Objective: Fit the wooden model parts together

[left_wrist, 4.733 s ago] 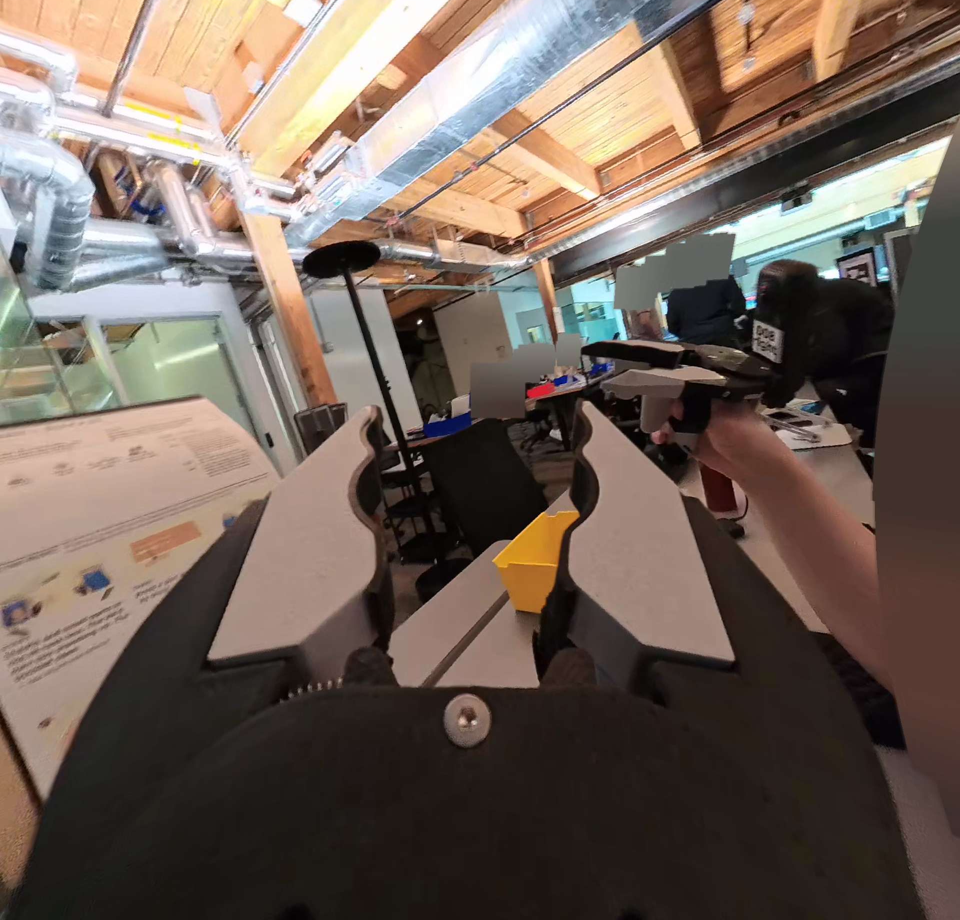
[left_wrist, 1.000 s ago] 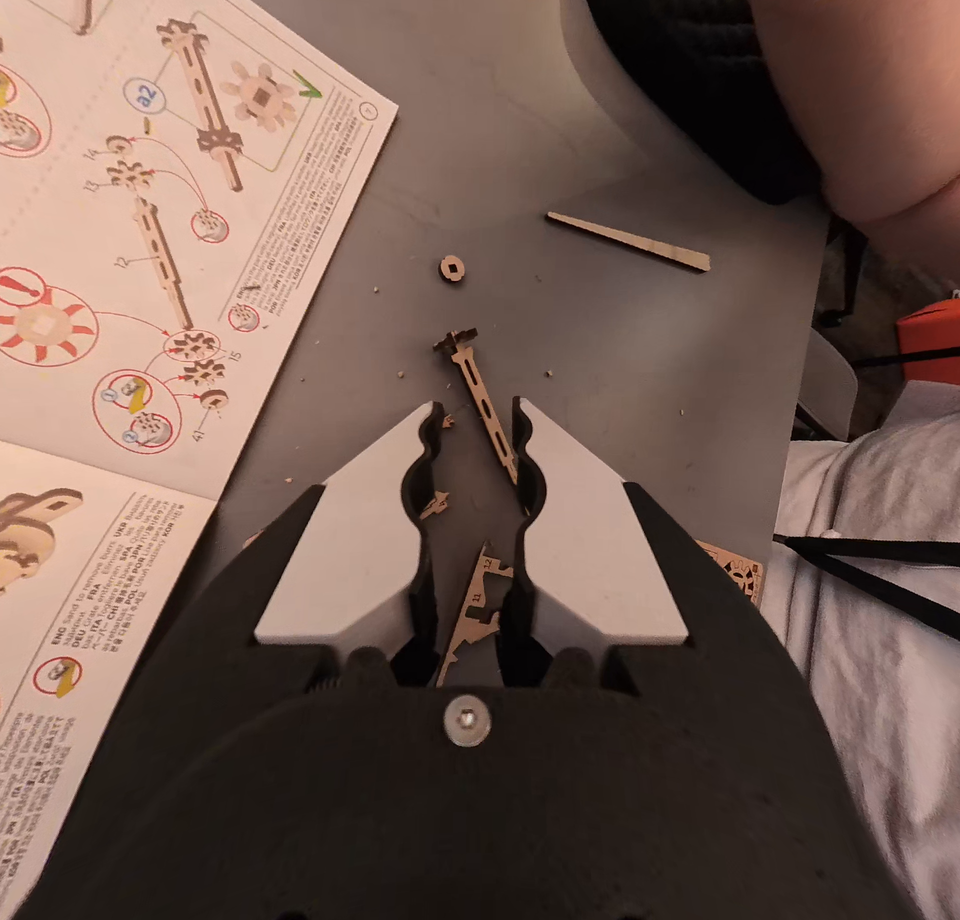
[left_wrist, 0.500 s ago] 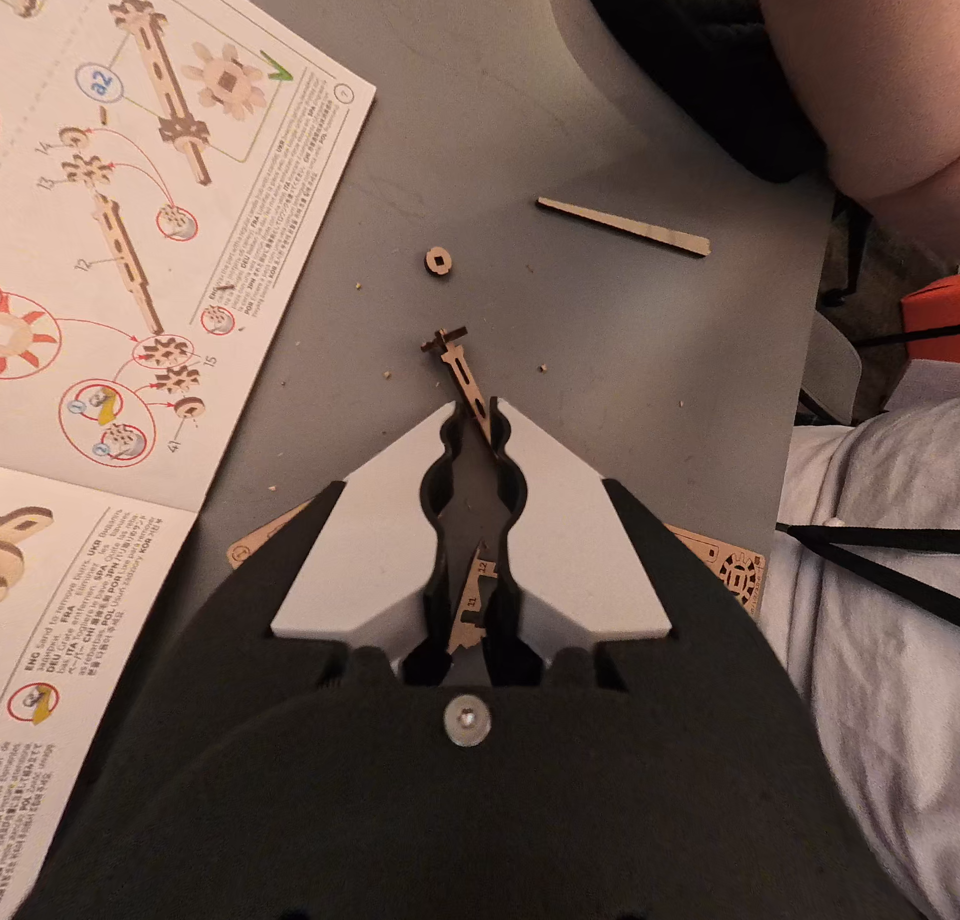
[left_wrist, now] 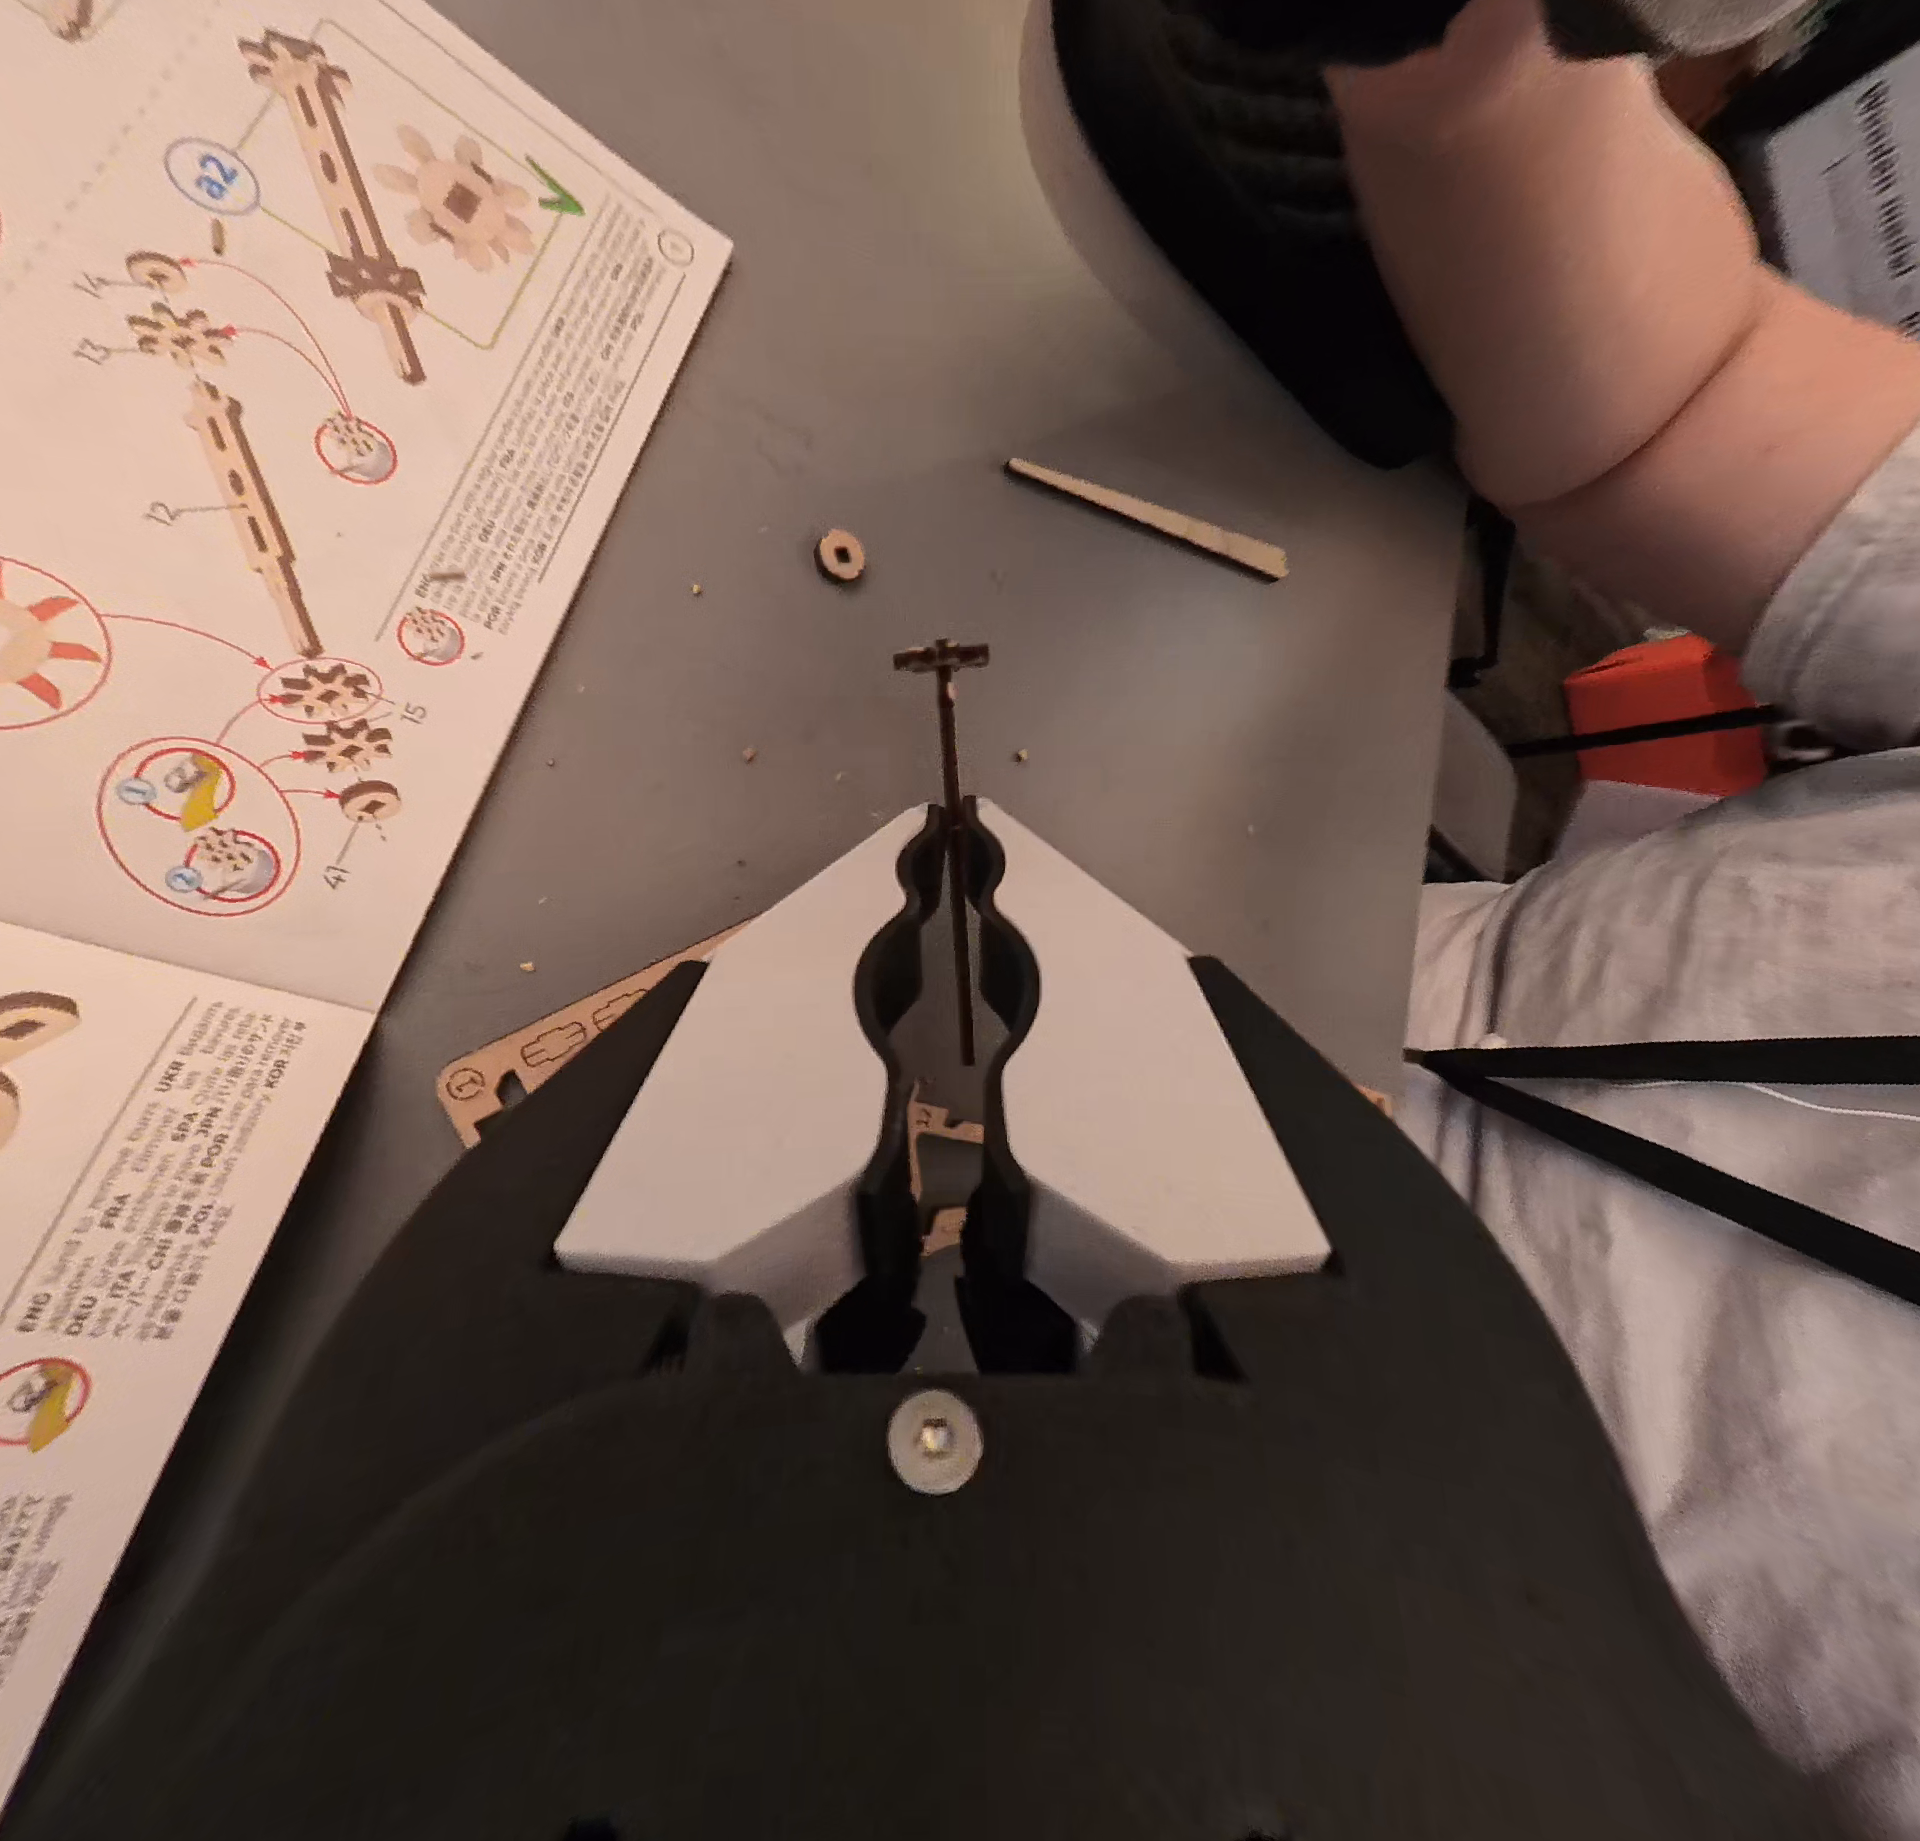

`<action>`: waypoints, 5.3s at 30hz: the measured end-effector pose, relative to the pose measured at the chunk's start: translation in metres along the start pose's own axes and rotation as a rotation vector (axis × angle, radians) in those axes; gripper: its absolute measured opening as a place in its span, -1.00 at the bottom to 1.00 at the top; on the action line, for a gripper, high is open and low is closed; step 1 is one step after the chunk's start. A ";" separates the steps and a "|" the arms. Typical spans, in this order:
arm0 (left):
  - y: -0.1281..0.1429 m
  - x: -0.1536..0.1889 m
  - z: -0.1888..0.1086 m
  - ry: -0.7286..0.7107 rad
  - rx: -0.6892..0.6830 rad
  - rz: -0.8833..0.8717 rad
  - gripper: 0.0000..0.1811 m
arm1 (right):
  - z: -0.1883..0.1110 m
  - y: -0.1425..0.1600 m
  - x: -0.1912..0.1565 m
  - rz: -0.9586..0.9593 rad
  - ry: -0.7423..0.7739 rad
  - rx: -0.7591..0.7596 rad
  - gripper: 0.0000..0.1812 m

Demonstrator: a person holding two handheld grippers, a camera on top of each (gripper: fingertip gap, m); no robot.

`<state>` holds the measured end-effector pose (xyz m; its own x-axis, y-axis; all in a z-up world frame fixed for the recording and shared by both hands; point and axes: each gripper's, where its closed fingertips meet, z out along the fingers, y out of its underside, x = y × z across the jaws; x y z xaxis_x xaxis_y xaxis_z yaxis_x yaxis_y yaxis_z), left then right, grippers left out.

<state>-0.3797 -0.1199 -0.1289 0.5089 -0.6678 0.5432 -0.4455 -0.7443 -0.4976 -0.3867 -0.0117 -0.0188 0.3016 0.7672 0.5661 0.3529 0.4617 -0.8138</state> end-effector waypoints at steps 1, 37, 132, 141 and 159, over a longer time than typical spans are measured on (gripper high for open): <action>-0.002 0.001 -0.003 0.025 0.020 -0.015 -0.99 | 0.000 0.000 0.001 -0.002 0.002 0.002 -0.66; -0.052 0.015 -0.079 0.418 0.407 -0.222 -1.00 | -0.008 -0.037 -0.026 0.711 -0.432 0.220 -0.70; -0.065 0.025 -0.071 0.369 0.472 -0.119 -1.00 | -0.004 -0.025 -0.056 1.270 -0.856 0.118 -0.67; -0.061 0.028 -0.067 0.360 0.436 -0.090 -1.00 | -0.008 -0.035 -0.044 1.277 -0.832 0.221 -0.68; -0.057 0.026 -0.068 0.332 0.408 -0.077 -1.00 | -0.009 -0.036 -0.046 1.397 -0.910 0.223 -0.78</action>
<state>-0.3911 -0.0954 -0.0406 0.2384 -0.6281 0.7408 -0.0593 -0.7707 -0.6344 -0.4055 -0.0675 -0.0143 -0.3495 0.5675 -0.7455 0.1280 -0.7593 -0.6380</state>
